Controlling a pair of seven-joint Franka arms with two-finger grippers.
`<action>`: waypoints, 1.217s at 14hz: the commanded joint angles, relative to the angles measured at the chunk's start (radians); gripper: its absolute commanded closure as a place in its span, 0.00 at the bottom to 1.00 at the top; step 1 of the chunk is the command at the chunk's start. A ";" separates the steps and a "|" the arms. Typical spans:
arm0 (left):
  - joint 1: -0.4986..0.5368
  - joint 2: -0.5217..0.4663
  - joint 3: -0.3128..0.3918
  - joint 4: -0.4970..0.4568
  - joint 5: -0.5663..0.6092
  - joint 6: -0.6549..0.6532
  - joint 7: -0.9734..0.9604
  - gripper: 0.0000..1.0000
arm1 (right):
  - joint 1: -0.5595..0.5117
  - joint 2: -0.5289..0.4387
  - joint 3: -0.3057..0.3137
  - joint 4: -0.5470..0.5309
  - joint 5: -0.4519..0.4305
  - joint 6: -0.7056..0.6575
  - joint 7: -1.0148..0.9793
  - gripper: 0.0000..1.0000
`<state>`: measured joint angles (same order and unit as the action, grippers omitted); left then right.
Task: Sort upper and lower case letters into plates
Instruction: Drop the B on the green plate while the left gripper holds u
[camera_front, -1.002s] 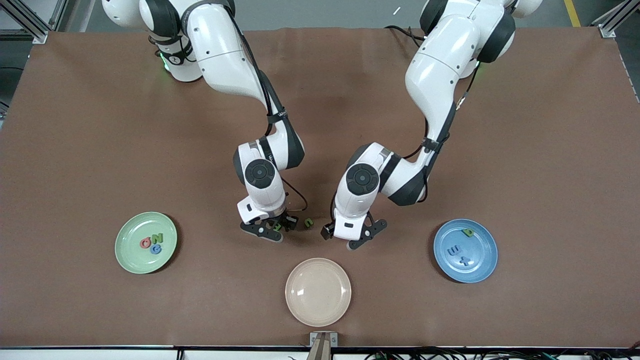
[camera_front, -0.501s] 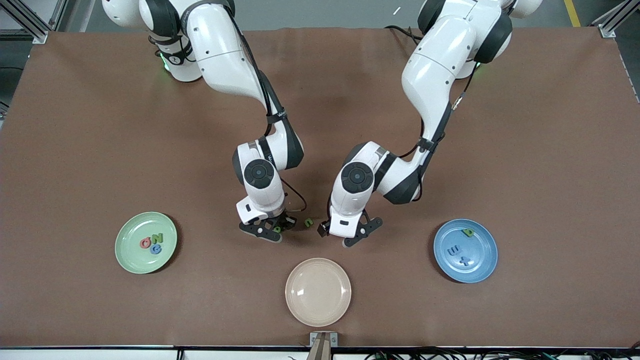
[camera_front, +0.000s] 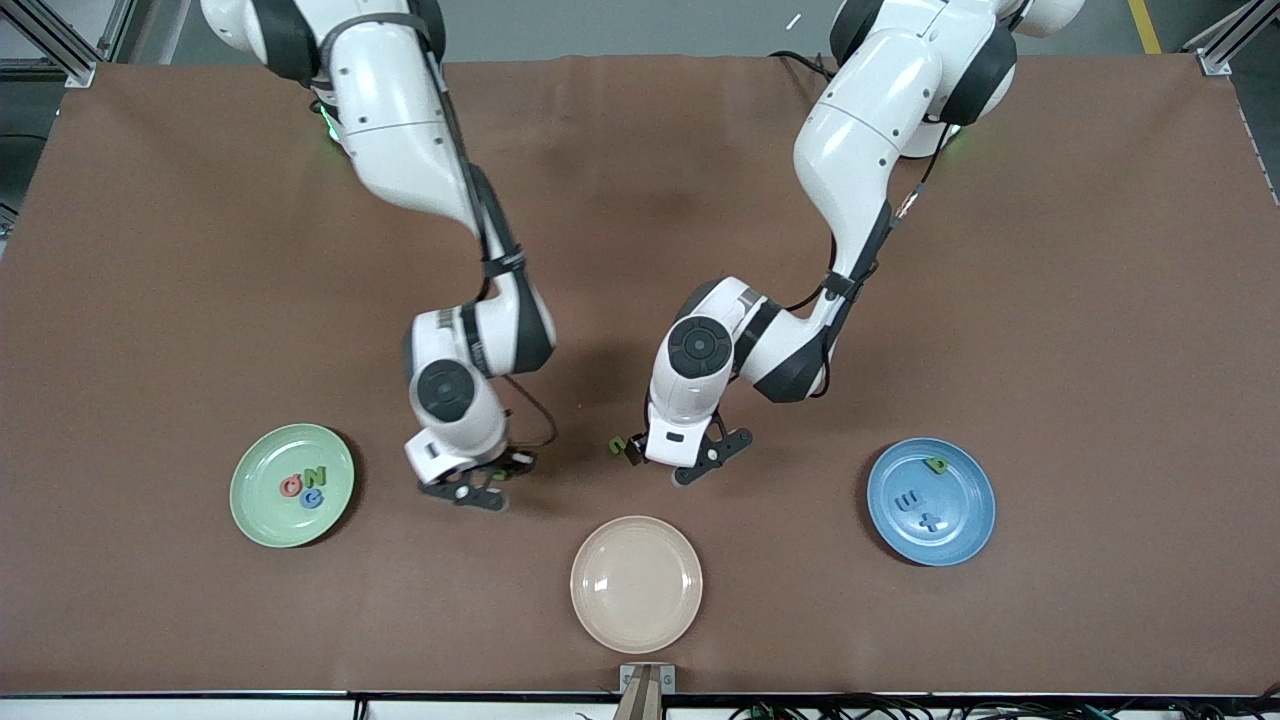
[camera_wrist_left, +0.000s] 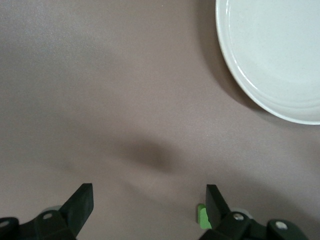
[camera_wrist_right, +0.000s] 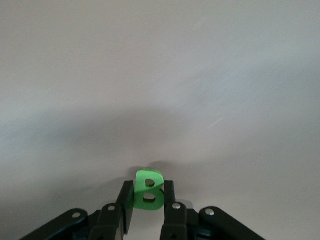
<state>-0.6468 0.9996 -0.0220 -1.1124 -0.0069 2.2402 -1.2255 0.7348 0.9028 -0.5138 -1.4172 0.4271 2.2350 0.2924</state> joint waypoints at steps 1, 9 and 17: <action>-0.024 0.002 0.016 -0.003 -0.004 0.013 -0.014 0.01 | -0.112 -0.059 0.012 -0.011 -0.011 -0.069 -0.220 0.99; -0.048 0.027 0.019 0.002 0.015 0.030 -0.023 0.03 | -0.281 -0.071 -0.043 -0.023 0.004 -0.184 -0.714 0.80; -0.082 0.065 0.031 0.022 0.033 0.160 -0.016 0.21 | -0.331 -0.084 -0.046 0.011 0.016 -0.173 -0.783 0.00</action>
<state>-0.7121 1.0392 -0.0104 -1.1168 0.0099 2.3668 -1.2290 0.4036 0.8522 -0.5680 -1.4090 0.4306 2.0660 -0.4816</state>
